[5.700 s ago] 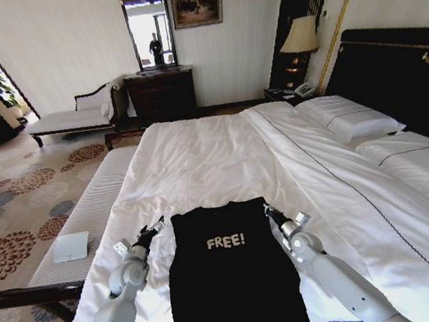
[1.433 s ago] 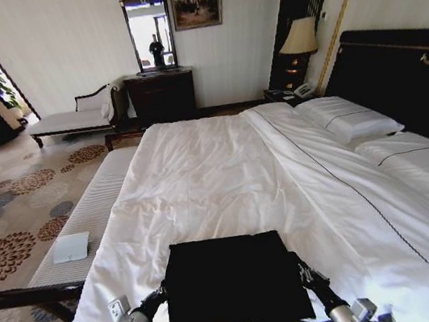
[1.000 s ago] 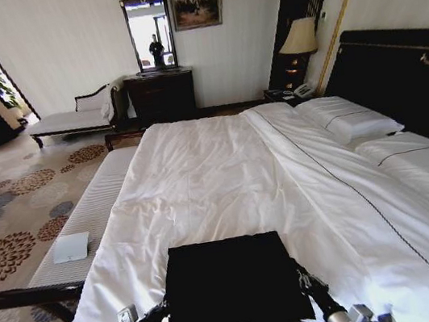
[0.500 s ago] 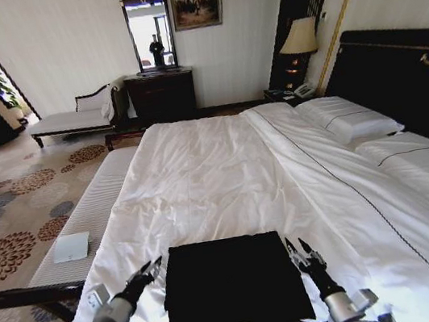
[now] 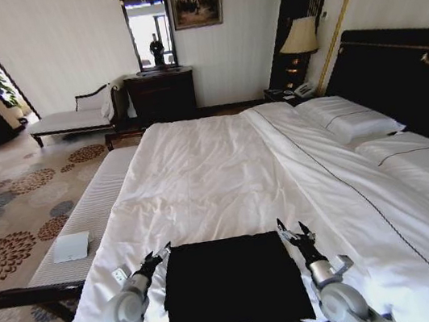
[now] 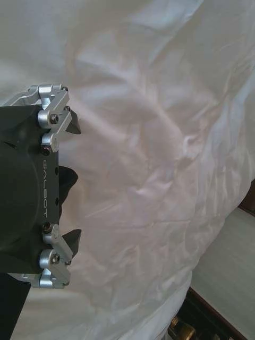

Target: Fold the clothes on the bed.

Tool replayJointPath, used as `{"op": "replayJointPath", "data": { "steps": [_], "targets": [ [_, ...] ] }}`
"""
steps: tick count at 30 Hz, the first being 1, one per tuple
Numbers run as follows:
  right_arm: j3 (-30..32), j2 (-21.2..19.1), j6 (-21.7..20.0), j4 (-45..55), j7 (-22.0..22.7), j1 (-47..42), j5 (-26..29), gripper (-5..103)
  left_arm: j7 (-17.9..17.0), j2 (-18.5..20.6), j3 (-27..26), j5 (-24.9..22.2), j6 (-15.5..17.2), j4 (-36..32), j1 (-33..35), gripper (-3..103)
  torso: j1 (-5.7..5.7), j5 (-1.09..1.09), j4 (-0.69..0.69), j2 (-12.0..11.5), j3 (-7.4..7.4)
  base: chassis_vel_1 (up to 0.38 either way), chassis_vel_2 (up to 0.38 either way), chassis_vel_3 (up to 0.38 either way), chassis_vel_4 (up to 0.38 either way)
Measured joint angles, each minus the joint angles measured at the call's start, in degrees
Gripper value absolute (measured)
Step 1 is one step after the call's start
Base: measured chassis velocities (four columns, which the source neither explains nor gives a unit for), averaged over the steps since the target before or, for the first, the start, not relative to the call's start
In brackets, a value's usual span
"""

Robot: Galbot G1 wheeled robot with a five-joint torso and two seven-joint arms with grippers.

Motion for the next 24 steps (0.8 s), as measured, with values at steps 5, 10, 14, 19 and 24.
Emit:
{"op": "replayJointPath", "data": {
  "steps": [5,10,14,19,24],
  "targets": [
    [-0.45,0.19,-0.37,-1.20,0.39,1.19,-0.09,100,1.21,-0.98,1.00,0.44,-0.87,2.13,-0.51,103,-0.01,0.01,0.00,0.00,-0.01,0.000,0.000,0.000,0.000],
    [-0.58,0.53,-0.49,-2.52,0.80,2.16,-0.16,100,2.42,-1.84,1.29,0.29,-1.88,2.74,-0.30,92,-0.02,0.00,0.01,0.00,-0.01,0.000,0.000,0.000,0.000],
    [-0.59,0.65,-0.71,-3.14,1.61,2.58,-0.19,100,2.67,-2.54,1.30,-0.12,-2.27,2.74,0.01,76,-0.01,0.01,0.01,0.00,-0.01,0.000,0.000,0.000,0.000],
    [-0.50,0.66,-1.58,-4.17,3.38,3.50,0.66,100,2.86,-2.93,1.24,-0.53,-2.68,2.77,0.21,60,-0.02,0.00,0.01,0.00,-0.01,0.000,0.000,0.000,0.000],
    [-0.35,0.30,-3.43,-3.98,2.64,4.30,5.21,100,2.86,-3.33,1.03,-1.09,-2.77,3.65,-0.16,43,-0.01,0.00,0.01,0.01,-0.01,0.000,0.000,0.000,0.000]
  ]
}}
